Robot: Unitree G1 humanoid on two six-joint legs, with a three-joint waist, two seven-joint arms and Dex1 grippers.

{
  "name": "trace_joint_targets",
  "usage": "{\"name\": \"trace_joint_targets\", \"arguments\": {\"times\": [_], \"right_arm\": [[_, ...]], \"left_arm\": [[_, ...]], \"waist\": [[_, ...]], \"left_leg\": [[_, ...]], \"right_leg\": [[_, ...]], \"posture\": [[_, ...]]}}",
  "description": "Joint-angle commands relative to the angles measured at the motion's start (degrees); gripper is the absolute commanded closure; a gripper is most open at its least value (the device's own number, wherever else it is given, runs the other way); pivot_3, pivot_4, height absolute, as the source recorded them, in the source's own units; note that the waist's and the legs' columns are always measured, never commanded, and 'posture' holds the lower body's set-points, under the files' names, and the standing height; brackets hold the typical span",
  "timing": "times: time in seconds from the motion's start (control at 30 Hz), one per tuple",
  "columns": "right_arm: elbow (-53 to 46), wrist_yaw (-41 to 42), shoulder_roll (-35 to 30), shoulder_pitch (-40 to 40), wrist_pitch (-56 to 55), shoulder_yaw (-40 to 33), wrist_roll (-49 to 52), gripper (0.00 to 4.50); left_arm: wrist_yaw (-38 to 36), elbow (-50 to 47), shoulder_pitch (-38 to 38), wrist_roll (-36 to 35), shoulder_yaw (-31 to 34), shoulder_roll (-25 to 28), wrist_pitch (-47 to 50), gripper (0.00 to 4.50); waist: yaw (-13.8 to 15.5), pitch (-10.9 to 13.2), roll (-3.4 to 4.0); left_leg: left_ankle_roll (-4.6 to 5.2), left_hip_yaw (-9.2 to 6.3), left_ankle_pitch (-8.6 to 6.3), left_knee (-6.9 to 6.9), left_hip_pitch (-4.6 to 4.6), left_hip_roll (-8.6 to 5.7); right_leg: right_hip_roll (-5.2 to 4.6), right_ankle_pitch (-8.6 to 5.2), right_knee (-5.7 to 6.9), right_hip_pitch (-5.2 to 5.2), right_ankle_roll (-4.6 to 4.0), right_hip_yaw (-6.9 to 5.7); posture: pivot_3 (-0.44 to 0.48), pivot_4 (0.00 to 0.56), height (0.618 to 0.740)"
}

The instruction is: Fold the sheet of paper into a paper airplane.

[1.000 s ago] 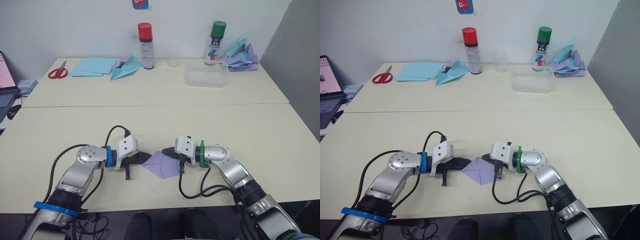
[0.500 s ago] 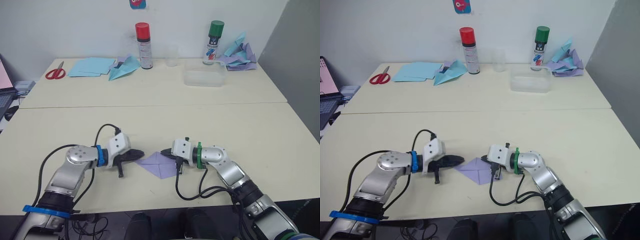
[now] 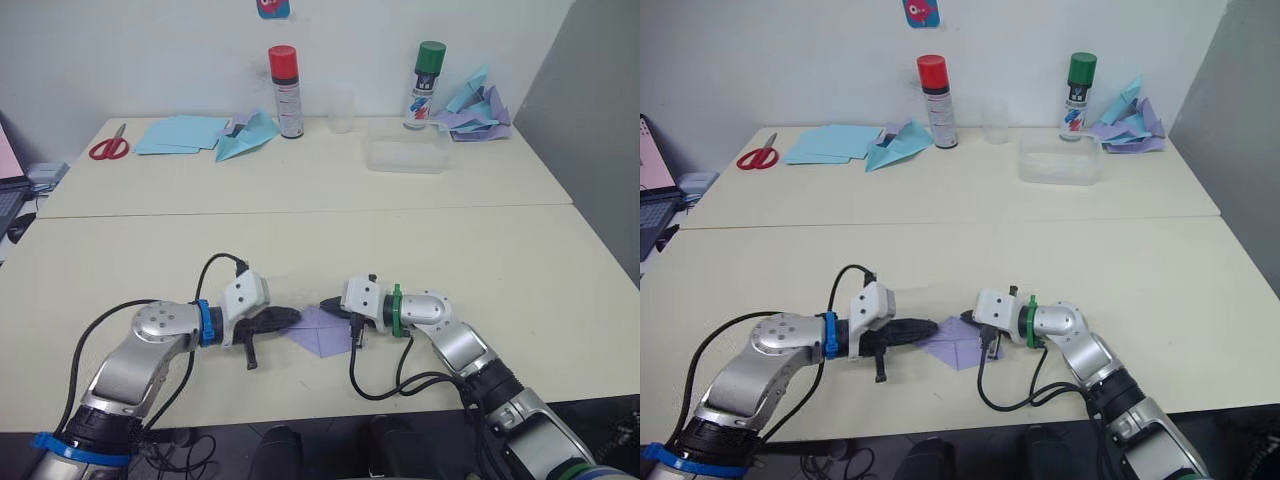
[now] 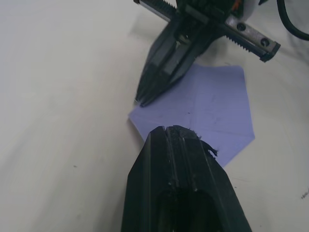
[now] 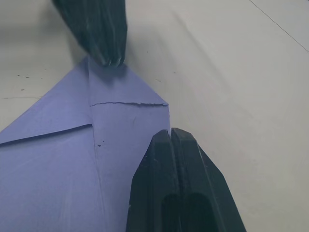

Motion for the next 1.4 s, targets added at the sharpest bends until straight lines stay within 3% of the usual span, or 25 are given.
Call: {"name": "trace_joint_targets", "arguments": {"times": [0.03, 0.4, 0.43, 0.5, 0.6, 0.83, 0.87, 1.03, 1.13, 1.4], "right_arm": [[1.50, -0.12, 0.01, -0.22, 0.60, 0.60, -1.29, 4.46], [-0.60, -0.49, 0.79, -0.02, 2.95, -1.22, 0.90, 4.46], [-1.41, -0.04, 0.93, 0.11, 3.98, -1.83, 1.97, 4.30], [-2.96, 0.72, 0.80, 0.31, 5.54, -2.58, 3.15, 3.84], [-5.85, 1.23, -0.01, 0.31, 7.98, -4.10, 4.60, 2.81], [-17.14, 3.04, -1.26, 0.02, 18.80, -10.70, 14.59, 0.07], [-19.67, 3.68, -1.49, -0.07, 20.97, -11.43, 16.63, 0.02], [-24.34, 4.03, -2.00, -0.86, 25.03, -12.30, 20.54, 0.02], [-25.39, 5.71, -2.39, 0.27, 24.20, -9.68, 20.84, 0.61], [-19.46, 5.61, -4.16, 3.38, 18.87, -2.74, 14.82, 3.49]], "left_arm": [[0.48, 1.55, 0.08, 0.92, -0.47, -0.33, -0.84, 4.50], [0.04, 8.51, 0.83, 3.04, -2.42, -1.24, -3.28, 4.50], [-0.07, 8.99, 0.97, 3.36, -2.79, -1.34, -3.77, 4.50], [-0.17, 9.34, 1.47, 3.66, -3.24, -1.48, -4.44, 4.50], [-0.12, 9.59, 2.95, 4.11, -4.04, -1.61, -5.55, 4.50], [0.70, 11.25, 4.10, 5.02, -4.99, -2.22, -7.11, 4.50], [0.69, 11.57, 4.10, 5.06, -5.05, -2.25, -7.32, 4.50], [0.53, 12.88, 3.49, 5.28, -5.53, -2.42, -8.00, 4.50], [0.41, 13.35, 2.74, 5.39, -5.88, -2.43, -7.86, 4.50], [0.44, 13.80, 1.29, 5.23, -5.90, -2.32, -7.53, 4.50]], "waist": [[0.00, 0.00, 0.00], [0.02, -0.01, 0.00], [0.03, -0.01, 0.00], [0.09, -0.01, 0.01], [0.11, -0.01, 0.01], [0.26, -0.03, 0.06], [0.26, -0.04, 0.08], [0.26, -0.11, 0.14], [0.29, -0.13, 0.18], [0.39, -0.19, 0.23]], "left_leg": [[0.00, 0.01, 0.00, -0.03, 0.01, 0.00], [0.00, 0.01, 0.00, -0.16, 0.08, -0.01], [0.00, 0.01, 0.00, -0.16, 0.09, -0.01], [0.00, 0.01, 0.00, -0.16, 0.10, -0.01], [0.00, 0.04, 0.00, -0.16, 0.07, -0.04], [0.00, 0.05, 0.00, -0.46, 0.04, -0.07], [0.00, 0.05, 0.00, -0.48, 0.03, -0.06], [0.00, 0.05, 0.00, -0.50, 0.03, -0.08], [0.00, 0.05, 0.00, -0.49, 0.03, -0.11], [0.00, 0.05, 0.00, -0.48, 0.03, -0.15]], "right_leg": [[0.00, 0.00, 0.00, 0.00, 0.00, 0.01], [-0.01, -0.04, -0.01, 0.00, -0.07, 0.01], [-0.01, -0.04, -0.01, 0.01, -0.07, 0.01], [-0.03, -0.04, 0.00, 0.01, -0.07, 0.00], [-0.05, -0.05, -0.03, 0.01, -0.08, 0.01], [-0.13, -0.08, -0.35, 0.03, -0.12, -0.04], [-0.13, -0.08, -0.39, 0.03, -0.12, -0.04], [-0.17, -0.07, -0.47, 0.06, -0.11, -0.06], [-0.22, -0.06, -0.47, 0.07, -0.09, -0.08], [-0.27, -0.05, -0.54, 0.11, -0.06, -0.11]], "posture": [[0.000, 0.150, 0.740], [0.000, 0.150, 0.740], [0.000, 0.150, 0.740], [0.000, 0.150, 0.740], [0.000, 0.150, 0.740], [0.000, 0.150, 0.740], [0.000, 0.150, 0.740], [0.000, 0.150, 0.740], [0.000, 0.150, 0.740], [0.000, 0.150, 0.740]]}}
